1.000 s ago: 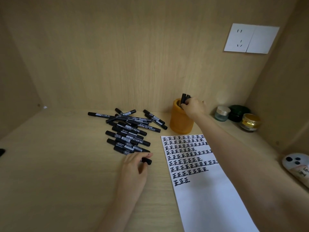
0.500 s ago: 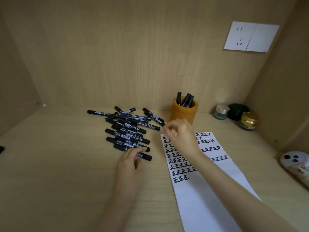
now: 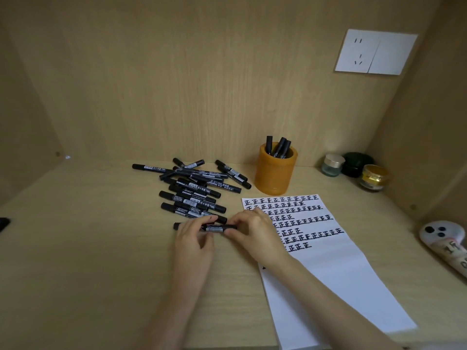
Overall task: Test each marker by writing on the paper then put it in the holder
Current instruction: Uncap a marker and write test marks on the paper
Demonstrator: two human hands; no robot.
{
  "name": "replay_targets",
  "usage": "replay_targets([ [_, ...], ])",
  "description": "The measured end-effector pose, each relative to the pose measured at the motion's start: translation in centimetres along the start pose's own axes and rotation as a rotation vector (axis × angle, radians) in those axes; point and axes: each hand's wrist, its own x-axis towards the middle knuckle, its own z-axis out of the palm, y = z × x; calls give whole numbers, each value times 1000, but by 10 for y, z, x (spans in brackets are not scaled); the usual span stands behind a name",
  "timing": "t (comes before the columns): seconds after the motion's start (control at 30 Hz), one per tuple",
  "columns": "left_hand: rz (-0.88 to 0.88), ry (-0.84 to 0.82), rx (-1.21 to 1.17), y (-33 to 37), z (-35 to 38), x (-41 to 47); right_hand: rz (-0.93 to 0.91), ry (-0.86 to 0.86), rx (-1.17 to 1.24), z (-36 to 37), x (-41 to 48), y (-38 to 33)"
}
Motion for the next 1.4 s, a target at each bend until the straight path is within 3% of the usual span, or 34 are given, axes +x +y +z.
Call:
replay_targets([
  [0.2,110,21,250,-5,6,1,148,-10,452,-32,-14,8],
  [0.33,157,-57,131,2,6,-1,179,24,607,-43,-21,8],
  [0.47,275,-105,227,7,8,-4,167,58,757,-47,-28,5],
  [0.67,273,-198,177,13,7,-9,177,99,971,-49,-37,-5],
  [0.8,296,-308,146,16,7,-13,174,17,904,-45,-40,-12],
  [0.93,331,-251,235,16,2,-16,184,-2,902,-42,-42,-14],
  [1.4,209,-436,-70,15,2,-18,105,-19,913,-43,-51,-7],
])
